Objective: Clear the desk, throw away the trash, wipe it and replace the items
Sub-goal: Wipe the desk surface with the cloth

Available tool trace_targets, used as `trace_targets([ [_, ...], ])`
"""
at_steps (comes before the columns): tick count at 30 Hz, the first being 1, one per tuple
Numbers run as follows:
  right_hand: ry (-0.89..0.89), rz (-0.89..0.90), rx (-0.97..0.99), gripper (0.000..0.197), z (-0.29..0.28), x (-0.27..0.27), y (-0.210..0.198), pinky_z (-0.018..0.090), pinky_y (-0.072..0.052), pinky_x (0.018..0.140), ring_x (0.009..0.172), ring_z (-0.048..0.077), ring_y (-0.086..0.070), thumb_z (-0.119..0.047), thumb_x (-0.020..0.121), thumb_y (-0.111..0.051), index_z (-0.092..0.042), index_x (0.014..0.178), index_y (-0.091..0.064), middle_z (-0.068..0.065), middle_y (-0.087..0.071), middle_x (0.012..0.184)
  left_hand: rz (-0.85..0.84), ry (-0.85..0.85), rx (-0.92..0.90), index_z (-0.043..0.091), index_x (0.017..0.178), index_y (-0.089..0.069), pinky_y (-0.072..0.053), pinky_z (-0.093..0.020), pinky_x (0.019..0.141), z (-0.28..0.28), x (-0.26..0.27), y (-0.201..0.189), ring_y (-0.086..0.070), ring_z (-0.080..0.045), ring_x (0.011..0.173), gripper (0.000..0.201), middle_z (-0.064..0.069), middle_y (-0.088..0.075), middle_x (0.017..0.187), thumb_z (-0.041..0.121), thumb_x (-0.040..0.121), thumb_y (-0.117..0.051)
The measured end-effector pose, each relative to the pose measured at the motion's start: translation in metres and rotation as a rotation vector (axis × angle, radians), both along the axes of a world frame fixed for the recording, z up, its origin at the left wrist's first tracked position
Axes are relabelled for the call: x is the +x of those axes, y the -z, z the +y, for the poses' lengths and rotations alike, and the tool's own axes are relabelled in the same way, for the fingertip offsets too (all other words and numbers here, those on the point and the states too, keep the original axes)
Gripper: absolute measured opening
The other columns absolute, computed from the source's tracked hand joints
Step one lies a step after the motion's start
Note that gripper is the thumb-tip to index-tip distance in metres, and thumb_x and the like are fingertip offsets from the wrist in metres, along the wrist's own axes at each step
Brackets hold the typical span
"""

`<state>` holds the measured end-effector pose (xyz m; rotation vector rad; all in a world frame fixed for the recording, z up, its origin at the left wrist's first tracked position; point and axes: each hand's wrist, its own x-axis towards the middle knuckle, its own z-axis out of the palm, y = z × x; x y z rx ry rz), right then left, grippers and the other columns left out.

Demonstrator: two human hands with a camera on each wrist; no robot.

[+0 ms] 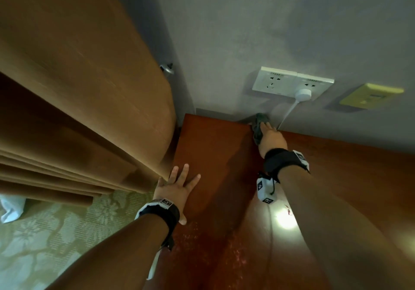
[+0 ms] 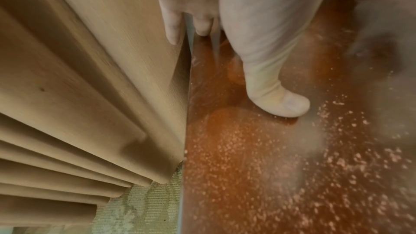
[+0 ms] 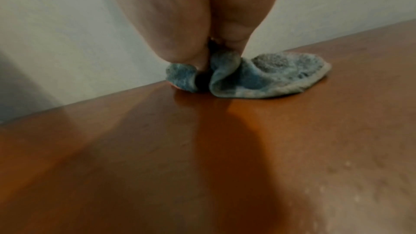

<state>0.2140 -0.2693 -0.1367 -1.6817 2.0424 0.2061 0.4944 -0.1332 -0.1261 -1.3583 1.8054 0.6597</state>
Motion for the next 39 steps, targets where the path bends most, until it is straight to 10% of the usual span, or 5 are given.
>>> trace_targets([
  [13,-0.423,-0.161,0.106,0.066,0.086,0.163,0.003,0.038,-0.013,0.122,0.151,0.023,0.005,0.005,0.098,-0.024,-0.017,0.157,-0.003,-0.002,0.003,0.165,-0.054,0.019,-0.046,0.029,0.155,0.011,-0.018,-0.056,0.118,0.002,-0.004,-0.003,0.019,-0.030,0.148,0.135,-0.001,0.034,0.157,0.051,0.064,-0.085],
  [31,0.193,0.156,0.006,0.063,0.096,-0.136,-0.016,0.037,-0.029,0.116,0.147,0.032,-0.019,0.004,0.096,-0.039,-0.014,0.154,-0.025,0.006,-0.024,0.161,-0.013,0.002,-0.024,0.043,0.145,0.029,-0.033,-0.050,0.113,0.003,-0.004,-0.004,0.022,-0.030,0.147,0.137,-0.002,0.043,0.151,0.042,0.070,-0.085],
  [39,0.176,0.127,-0.008,0.065,0.104,-0.101,-0.011,0.033,-0.033,0.112,0.135,0.035,-0.037,0.004,0.095,-0.037,-0.018,0.155,-0.025,0.012,-0.031,0.157,0.003,-0.005,-0.020,0.043,0.146,0.028,-0.035,-0.050,0.113,0.003,-0.004,-0.008,0.022,-0.030,0.147,0.137,-0.002,0.042,0.152,0.039,0.069,-0.085],
])
